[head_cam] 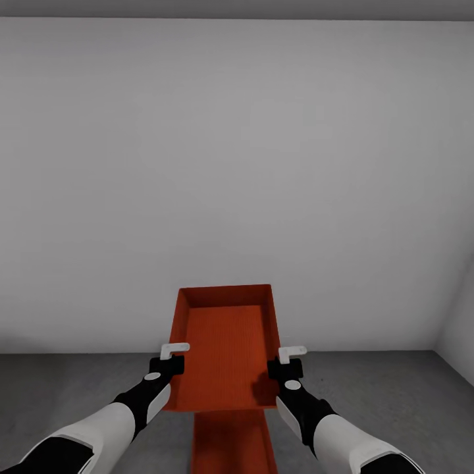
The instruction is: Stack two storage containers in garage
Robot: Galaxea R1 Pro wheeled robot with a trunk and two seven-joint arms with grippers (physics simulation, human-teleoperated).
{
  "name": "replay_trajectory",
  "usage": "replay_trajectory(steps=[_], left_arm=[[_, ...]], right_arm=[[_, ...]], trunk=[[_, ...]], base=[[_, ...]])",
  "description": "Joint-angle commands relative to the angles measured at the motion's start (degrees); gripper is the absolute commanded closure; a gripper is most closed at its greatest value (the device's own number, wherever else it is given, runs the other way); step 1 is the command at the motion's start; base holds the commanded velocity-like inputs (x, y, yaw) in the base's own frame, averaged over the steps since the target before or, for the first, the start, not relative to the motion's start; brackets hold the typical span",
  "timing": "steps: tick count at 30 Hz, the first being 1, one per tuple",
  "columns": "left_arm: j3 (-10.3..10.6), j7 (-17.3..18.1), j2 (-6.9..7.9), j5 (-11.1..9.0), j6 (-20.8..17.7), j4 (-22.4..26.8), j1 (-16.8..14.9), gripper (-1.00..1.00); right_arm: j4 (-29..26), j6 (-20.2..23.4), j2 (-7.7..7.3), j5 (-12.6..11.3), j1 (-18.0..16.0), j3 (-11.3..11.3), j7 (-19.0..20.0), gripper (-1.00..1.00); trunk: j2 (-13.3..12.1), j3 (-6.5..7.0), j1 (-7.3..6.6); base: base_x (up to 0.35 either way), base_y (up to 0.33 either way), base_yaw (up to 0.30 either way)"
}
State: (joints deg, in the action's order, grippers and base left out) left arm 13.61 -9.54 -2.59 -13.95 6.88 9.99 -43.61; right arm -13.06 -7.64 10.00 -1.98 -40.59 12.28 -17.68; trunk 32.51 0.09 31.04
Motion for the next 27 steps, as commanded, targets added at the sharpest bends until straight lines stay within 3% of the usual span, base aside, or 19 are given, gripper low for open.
replay_trajectory(steps=[1, 27], left_arm=[[-3.50, -1.27, 1.43, 0.06, 2.35, 0.12, -0.07, 1.00], [-3.51, -1.27, 1.44, 0.06, 2.35, 0.03, -0.07, 1.00]], right_arm=[[0.49, -0.45, -0.86, -1.00, -0.01, -1.72, -2.45, 1.00], [0.53, -0.14, -0.94, -1.02, -0.01, -1.73, -2.42, 1.00]], trunk=[[0.03, -0.01, 0.01], [0.03, -0.33, 0.01]], base=[[0.001, 0.001, 0.000], [0.000, 0.000, 0.000]])
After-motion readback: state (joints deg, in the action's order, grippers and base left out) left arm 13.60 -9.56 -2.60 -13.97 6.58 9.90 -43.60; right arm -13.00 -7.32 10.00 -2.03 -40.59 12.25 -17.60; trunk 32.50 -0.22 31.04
